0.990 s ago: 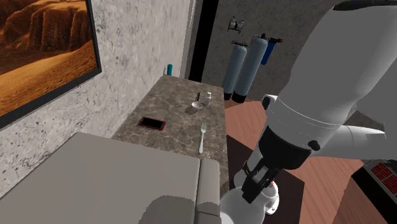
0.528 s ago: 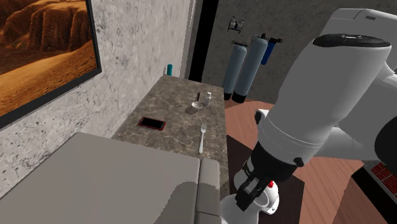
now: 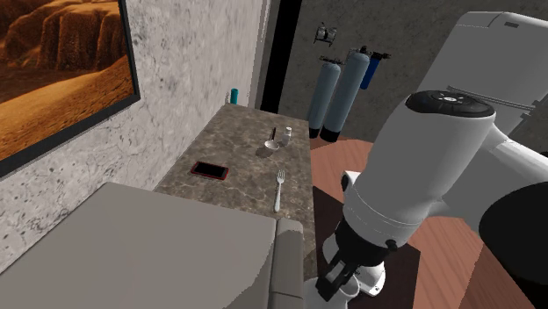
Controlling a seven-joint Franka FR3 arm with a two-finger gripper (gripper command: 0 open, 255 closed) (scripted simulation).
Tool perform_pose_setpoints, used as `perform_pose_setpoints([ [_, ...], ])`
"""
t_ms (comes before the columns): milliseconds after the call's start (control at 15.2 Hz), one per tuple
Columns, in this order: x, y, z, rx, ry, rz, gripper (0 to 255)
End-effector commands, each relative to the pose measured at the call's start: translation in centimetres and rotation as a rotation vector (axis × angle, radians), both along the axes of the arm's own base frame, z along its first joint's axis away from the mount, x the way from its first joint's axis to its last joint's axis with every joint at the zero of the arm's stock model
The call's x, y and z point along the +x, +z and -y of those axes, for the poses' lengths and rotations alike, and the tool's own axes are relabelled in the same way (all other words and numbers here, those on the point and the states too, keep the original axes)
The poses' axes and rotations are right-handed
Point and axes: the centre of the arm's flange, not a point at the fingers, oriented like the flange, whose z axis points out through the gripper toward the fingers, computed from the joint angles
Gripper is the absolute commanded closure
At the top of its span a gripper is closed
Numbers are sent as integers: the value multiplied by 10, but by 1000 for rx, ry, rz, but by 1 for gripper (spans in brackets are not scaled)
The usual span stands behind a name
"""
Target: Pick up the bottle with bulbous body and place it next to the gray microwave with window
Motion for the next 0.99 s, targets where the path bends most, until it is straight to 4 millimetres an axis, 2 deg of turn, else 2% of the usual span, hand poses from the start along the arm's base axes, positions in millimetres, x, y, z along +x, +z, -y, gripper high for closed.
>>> perform_pose_setpoints([
  [0, -1, -10, -1, 1, 0, 0, 255],
  [132, -1, -21, -1, 1, 0, 0, 255],
  [660, -1, -21, -1, 1, 0, 0, 255],
  [726, -1, -21, -1, 1, 0, 0, 0],
  [924, -1, -21, -1, 1, 0, 0, 0],
])
